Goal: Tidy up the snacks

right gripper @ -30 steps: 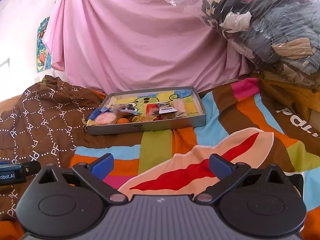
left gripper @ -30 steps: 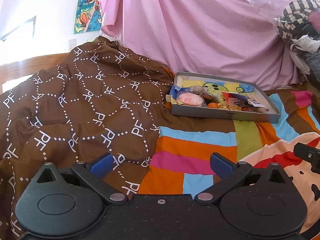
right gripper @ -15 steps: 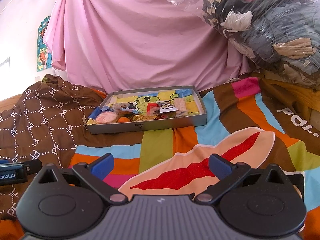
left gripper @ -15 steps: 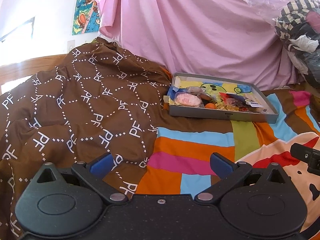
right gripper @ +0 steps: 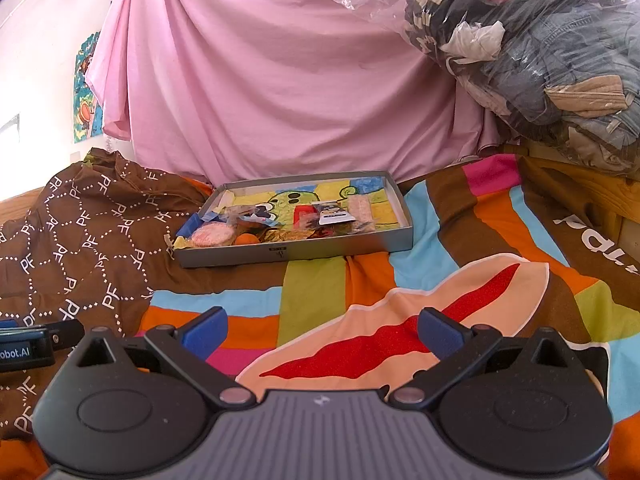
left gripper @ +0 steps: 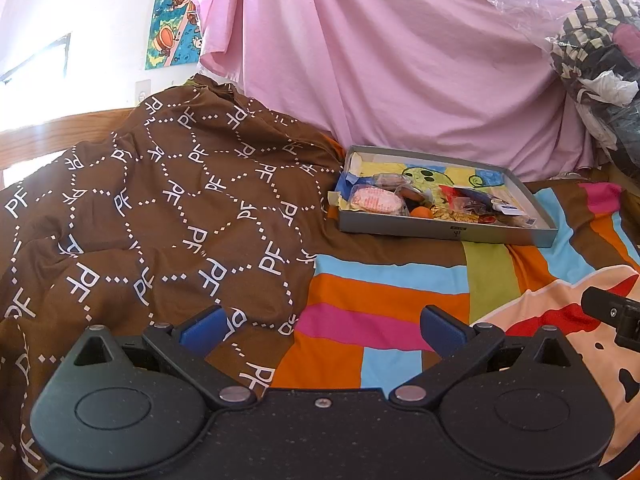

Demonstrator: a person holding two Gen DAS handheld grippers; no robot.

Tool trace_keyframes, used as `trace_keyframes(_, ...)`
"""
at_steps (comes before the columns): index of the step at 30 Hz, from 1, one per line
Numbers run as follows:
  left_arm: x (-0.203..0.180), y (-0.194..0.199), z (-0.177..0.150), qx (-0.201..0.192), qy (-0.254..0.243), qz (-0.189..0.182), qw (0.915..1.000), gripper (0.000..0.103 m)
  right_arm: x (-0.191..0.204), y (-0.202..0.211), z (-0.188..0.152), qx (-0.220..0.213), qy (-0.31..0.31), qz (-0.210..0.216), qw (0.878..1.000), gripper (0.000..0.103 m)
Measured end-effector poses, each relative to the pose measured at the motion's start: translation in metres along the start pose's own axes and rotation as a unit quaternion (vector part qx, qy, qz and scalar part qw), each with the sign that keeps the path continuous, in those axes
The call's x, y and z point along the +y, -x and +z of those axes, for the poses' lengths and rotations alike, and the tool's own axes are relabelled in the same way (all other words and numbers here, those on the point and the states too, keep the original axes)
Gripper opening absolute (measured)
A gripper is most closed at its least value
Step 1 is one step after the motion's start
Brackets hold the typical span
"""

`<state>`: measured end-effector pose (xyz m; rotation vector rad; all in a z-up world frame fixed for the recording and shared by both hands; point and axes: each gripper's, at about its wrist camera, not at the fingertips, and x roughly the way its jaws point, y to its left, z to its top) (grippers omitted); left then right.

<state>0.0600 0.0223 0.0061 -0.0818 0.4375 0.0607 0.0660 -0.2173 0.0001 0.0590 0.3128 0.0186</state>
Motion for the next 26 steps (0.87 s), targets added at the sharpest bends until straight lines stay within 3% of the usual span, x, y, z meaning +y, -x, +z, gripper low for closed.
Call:
trace_keyframes(14,-0.0015,0.0007,0.0052,0.030,0.018,-0.009,0.9994,0.102,-0.0004,-0.0002,-0.0003,0.004,0.002,0.001,1.000,0.103)
trace_keyframes(26,-0.0004,0.0017,0.0058,0.026,0.015,-0.002,0.9995,0.102,0.0001,-0.0002,-0.0011,0.005,0.003,0.000,1.000,0.103)
